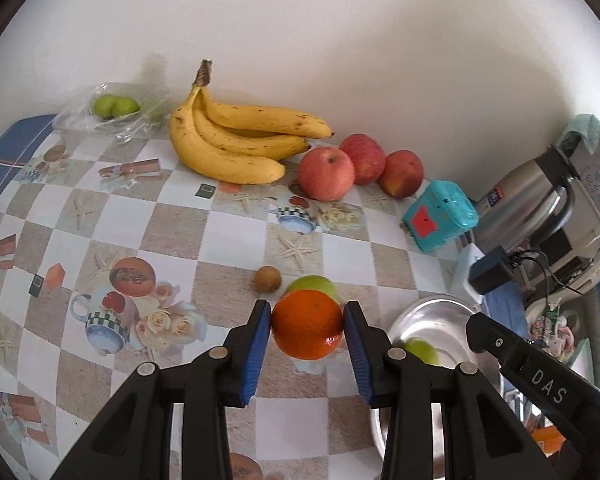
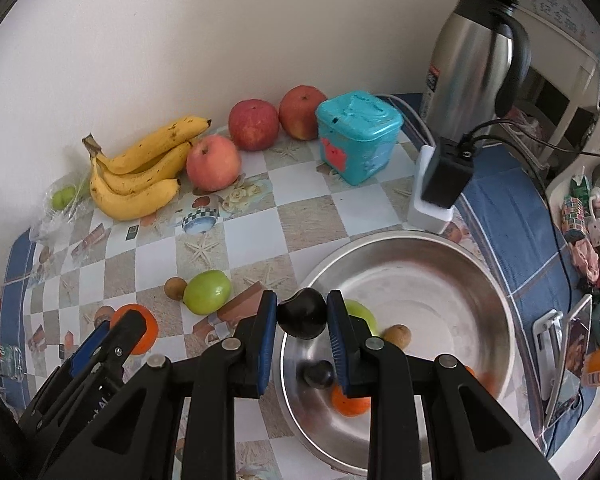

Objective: Organize fruits
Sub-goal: 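Carry the tangerine and plum toward the steel plate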

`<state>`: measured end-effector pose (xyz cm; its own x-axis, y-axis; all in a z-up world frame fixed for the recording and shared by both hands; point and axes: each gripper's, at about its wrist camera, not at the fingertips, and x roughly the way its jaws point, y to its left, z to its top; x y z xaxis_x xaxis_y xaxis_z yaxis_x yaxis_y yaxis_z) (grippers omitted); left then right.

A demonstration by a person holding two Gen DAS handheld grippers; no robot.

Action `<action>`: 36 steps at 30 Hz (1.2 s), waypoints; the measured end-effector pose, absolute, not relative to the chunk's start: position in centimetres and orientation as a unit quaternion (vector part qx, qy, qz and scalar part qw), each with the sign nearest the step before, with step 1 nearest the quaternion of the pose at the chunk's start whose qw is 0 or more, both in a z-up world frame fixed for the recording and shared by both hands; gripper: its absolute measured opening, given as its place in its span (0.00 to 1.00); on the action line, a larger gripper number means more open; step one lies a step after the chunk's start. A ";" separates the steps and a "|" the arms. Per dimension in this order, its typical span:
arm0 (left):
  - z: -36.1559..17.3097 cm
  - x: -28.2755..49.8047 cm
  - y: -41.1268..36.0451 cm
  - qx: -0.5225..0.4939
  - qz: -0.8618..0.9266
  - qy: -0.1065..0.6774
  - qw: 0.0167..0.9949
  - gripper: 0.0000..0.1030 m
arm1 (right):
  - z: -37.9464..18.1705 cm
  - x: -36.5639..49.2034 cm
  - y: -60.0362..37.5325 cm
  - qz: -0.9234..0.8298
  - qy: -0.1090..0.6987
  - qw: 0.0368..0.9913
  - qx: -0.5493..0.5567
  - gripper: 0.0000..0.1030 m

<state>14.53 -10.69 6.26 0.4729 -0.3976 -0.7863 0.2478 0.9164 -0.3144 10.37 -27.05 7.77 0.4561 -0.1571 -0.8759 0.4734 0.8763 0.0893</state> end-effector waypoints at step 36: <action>2.7 9.8 -21.7 0.020 -0.293 0.463 0.836 0.39 | 4.5 5.5 -37.1 -0.263 0.519 0.787 0.204 0.26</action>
